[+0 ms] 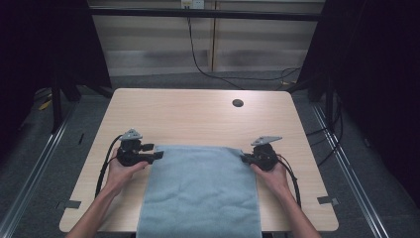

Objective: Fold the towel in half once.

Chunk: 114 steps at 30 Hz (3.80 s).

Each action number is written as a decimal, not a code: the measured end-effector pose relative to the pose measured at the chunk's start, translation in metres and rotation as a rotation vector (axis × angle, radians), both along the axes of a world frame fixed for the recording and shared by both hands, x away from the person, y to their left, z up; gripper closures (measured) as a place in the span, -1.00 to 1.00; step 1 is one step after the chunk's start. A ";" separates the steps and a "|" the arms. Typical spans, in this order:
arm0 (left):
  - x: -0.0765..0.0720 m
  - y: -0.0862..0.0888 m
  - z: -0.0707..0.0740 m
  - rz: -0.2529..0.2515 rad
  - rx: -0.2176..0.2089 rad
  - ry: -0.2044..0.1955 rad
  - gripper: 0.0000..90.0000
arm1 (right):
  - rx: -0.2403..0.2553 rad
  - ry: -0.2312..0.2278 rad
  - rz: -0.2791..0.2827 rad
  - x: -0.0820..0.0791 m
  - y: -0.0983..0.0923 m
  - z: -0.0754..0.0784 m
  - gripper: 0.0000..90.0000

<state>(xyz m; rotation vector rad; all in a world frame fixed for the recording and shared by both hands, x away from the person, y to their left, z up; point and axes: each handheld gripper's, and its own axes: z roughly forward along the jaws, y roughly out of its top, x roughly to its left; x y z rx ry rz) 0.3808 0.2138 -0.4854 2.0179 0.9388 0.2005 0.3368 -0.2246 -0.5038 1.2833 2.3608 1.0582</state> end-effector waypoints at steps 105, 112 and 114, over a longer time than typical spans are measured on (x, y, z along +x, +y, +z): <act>-0.095 0.037 0.081 -0.121 -0.188 -0.140 0.88 | 0.322 -0.137 0.141 -0.101 -0.013 0.109 0.93; -0.117 0.043 0.023 -0.124 -0.124 0.013 0.88 | 0.277 0.038 0.149 -0.126 -0.001 0.047 0.93; -0.124 0.040 0.014 -0.145 -0.101 0.037 0.88 | 0.270 0.077 0.145 -0.130 0.001 0.034 0.93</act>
